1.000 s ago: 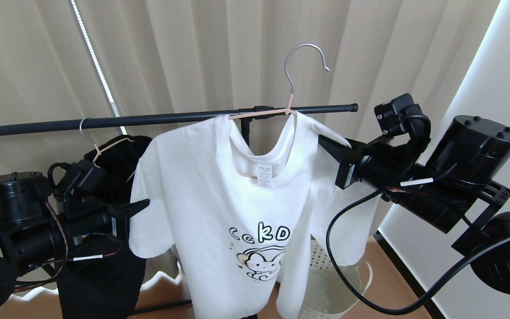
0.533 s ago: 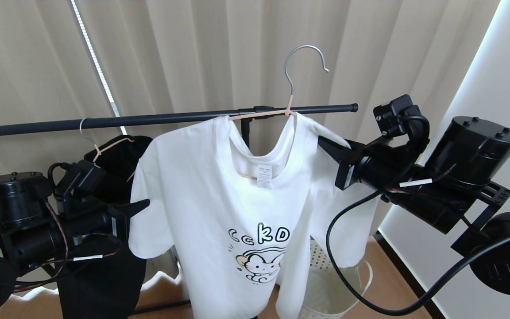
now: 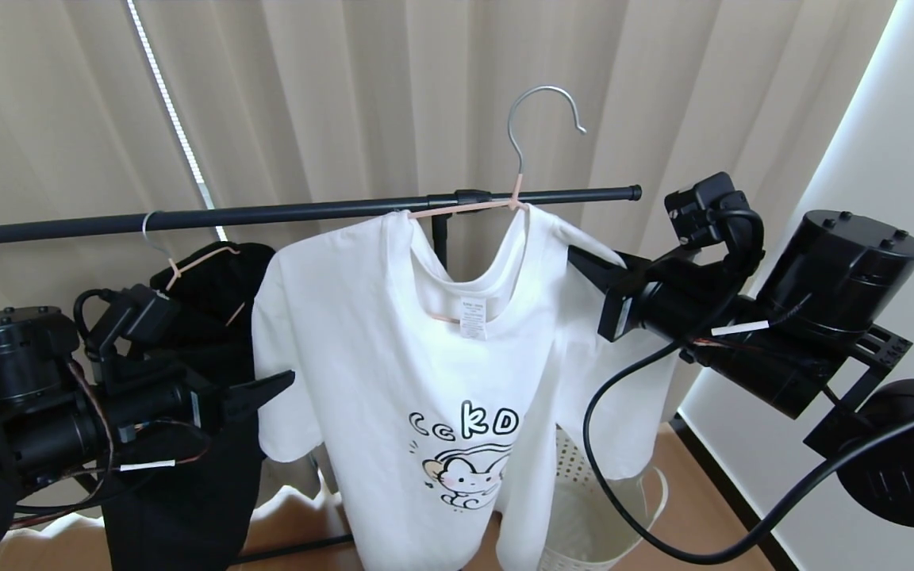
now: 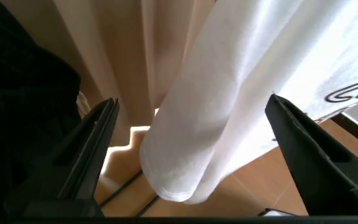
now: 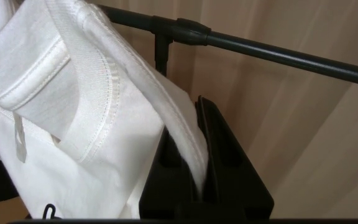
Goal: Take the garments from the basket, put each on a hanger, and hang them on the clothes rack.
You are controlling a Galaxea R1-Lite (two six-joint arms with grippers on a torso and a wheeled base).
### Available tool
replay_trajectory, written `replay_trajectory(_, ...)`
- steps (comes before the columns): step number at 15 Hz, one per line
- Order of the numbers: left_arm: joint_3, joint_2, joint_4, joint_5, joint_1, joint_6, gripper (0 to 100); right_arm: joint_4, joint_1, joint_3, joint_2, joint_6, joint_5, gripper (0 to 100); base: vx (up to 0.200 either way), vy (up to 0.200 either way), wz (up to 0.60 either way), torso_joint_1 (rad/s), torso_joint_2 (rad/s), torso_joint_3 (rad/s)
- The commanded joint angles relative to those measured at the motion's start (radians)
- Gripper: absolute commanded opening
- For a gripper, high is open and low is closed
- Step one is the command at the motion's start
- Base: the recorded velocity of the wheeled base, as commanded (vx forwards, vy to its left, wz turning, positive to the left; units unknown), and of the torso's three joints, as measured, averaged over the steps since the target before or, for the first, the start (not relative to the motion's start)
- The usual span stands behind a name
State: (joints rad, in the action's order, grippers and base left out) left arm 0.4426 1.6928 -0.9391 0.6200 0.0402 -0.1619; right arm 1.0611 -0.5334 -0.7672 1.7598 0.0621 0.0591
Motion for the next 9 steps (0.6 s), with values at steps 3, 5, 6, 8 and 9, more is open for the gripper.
replay_trajectory(3,-0.021,-0.117,0.000,0.107,0.046,0.015,100,0.002,0.000,-0.004,0.026,-0.001,0.001,0,0.000,0.000,0.00,0.000,0.00,0.000)
replay_trajectory(5,-0.021,-0.168,0.002,0.124,0.046,0.059,100,0.002,0.000,-0.003,0.035,-0.001,0.002,0,0.000,0.000,0.00,0.000,0.00,0.000)
replay_trajectory(6,-0.015,-0.209,0.003,0.124,0.036,0.110,100,0.002,0.000,-0.001,0.040,-0.001,0.002,0,0.000,0.000,0.00,0.000,0.00,0.000)
replay_trajectory(8,0.015,-0.277,0.020,0.124,0.020,0.173,100,0.002,-0.002,0.009,0.038,-0.001,0.018,0,0.000,0.000,0.00,0.000,0.00,0.000)
replay_trajectory(9,0.050,-0.285,0.060,0.124,0.000,0.194,100,0.002,-0.003,0.014,0.035,-0.002,0.018,0,0.000,0.000,0.00,0.000,0.00,0.000)
